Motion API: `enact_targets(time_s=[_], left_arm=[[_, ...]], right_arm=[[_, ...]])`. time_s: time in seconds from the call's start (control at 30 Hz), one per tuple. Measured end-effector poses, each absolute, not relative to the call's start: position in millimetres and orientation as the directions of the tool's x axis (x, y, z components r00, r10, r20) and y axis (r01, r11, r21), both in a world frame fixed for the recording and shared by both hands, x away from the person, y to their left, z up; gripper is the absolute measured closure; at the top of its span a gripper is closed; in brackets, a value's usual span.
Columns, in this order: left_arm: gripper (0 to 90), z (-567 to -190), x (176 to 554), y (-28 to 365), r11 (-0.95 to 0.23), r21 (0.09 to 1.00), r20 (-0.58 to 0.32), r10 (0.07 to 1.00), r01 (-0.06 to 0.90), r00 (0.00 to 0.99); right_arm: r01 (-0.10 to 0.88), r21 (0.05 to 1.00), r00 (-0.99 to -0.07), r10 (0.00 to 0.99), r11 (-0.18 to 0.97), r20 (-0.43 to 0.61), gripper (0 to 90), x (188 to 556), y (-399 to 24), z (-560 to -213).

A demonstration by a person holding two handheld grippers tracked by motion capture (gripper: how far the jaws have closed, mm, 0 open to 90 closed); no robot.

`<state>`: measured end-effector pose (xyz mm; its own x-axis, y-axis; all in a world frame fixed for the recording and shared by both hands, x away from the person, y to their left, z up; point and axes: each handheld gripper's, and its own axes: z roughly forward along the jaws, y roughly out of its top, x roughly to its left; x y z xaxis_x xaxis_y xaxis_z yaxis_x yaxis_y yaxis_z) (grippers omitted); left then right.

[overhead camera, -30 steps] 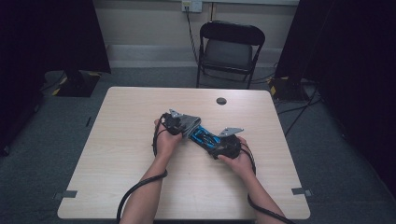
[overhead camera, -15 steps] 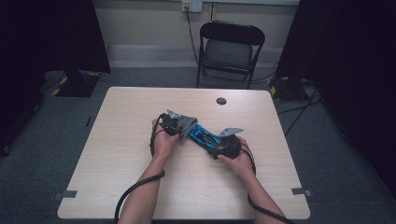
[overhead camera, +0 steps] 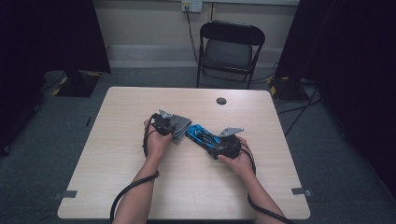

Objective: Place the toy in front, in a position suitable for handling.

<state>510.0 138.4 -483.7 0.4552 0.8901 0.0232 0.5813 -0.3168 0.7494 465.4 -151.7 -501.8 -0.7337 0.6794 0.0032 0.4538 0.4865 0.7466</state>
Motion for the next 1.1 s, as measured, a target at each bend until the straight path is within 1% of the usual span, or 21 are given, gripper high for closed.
enact_targets(time_s=[0.27, 0.5, 0.8, 1.1], left_arm=[[76.7, -475.4, 500.7, 159.0, -0.284, 0.766, 0.007, 0.901, 0.577, 0.434], [76.7, -461.6, 491.1, 166.5, -0.278, 0.796, 0.0, 0.889, 0.538, 0.459], [76.7, -446.5, 478.8, 159.7, -0.278, 0.831, -0.008, 0.86, 0.481, 0.511], [76.8, -440.1, 470.7, 138.7, -0.288, 0.848, -0.017, 0.824, 0.445, 0.566]], right_arm=[[0.454, 0.747, -0.734, 0.679, 0.487, 0.003, 24.4, 465.4, -151.7, -501.8], [0.454, 0.747, -0.734, 0.679, 0.487, 0.003, 24.5, 465.4, -151.7, -501.8], [0.453, 0.747, -0.734, 0.679, 0.487, 0.003, 24.5, 465.4, -151.7, -501.8], [0.453, 0.747, -0.734, 0.679, 0.487, 0.003, 24.5, 465.4, -151.7, -501.8]])
